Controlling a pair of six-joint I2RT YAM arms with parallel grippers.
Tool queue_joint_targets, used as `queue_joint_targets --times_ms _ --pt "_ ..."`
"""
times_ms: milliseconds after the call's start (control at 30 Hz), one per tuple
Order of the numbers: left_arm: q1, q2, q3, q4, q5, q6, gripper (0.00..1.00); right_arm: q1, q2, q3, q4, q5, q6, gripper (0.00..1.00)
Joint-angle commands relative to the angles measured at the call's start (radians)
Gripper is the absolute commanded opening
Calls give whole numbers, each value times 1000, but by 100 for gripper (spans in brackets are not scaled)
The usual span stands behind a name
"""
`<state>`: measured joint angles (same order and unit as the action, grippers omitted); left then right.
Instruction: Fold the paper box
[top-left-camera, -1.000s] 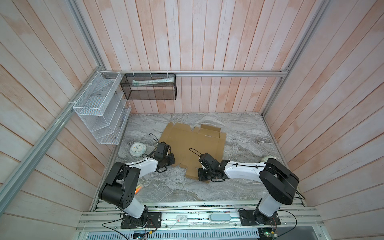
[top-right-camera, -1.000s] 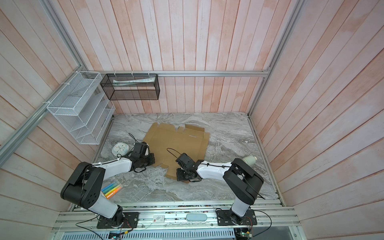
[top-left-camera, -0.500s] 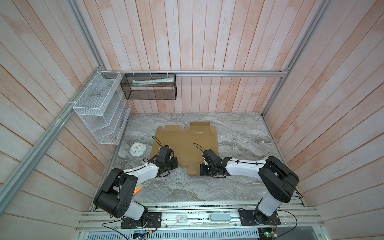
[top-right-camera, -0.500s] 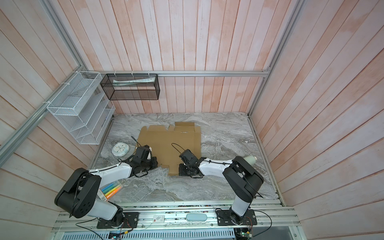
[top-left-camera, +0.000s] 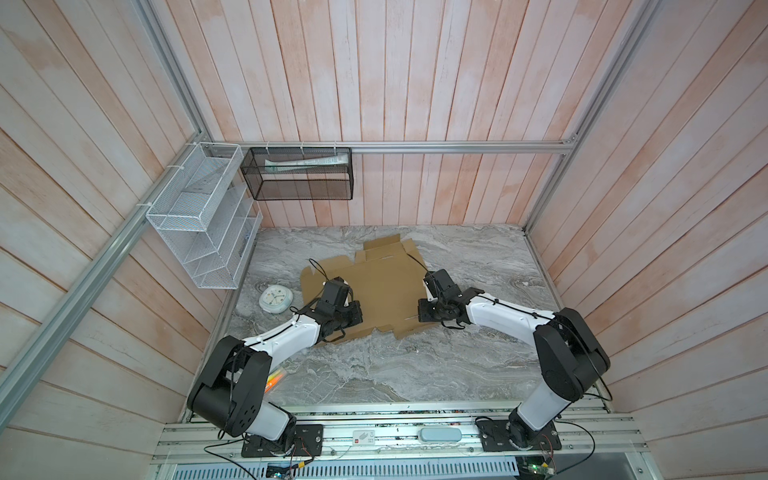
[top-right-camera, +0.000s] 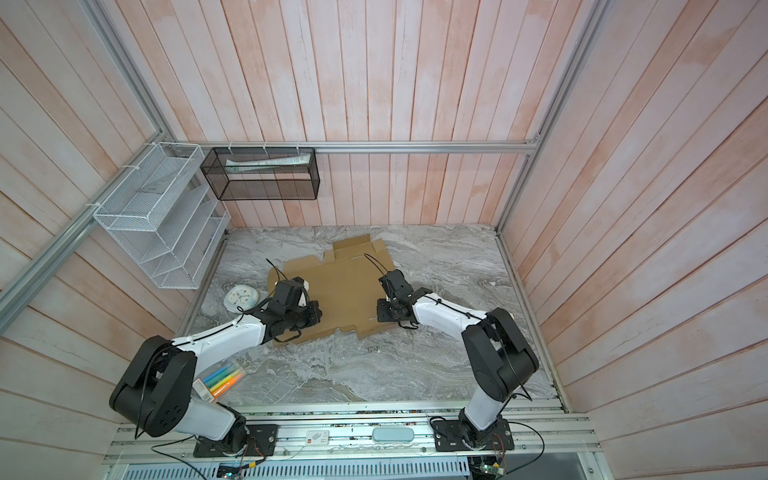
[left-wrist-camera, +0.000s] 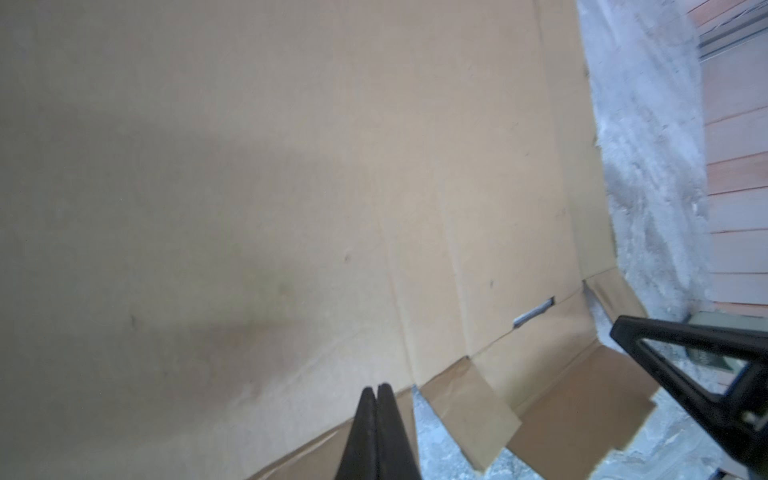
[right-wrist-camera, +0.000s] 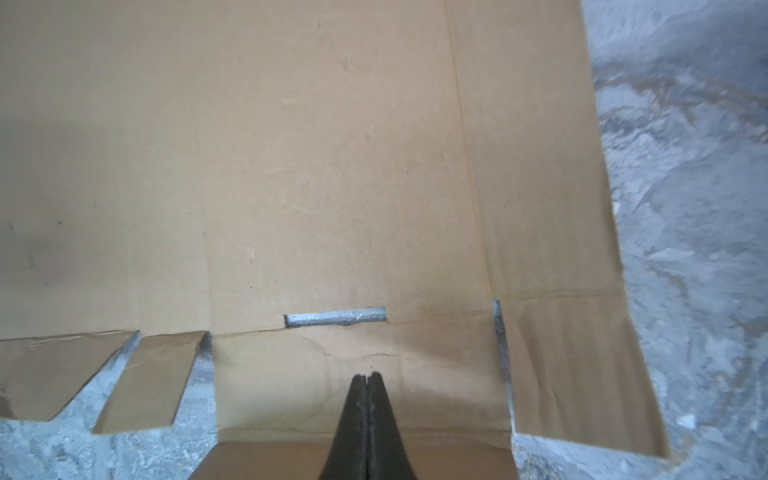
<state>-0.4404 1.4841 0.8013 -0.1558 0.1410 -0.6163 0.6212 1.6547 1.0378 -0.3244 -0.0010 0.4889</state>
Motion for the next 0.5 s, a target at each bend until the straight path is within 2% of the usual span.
queue_joint_targets --times_ms 0,267,467 --pt "34 -23 55 -80 -32 70 0 10 -52 32 -50 1 -9 0" --pt "149 19 83 -110 -25 146 0 100 -26 102 -15 -35 61 0" --pt "173 87 66 -66 -42 145 0 140 -7 35 79 -66 156 0"
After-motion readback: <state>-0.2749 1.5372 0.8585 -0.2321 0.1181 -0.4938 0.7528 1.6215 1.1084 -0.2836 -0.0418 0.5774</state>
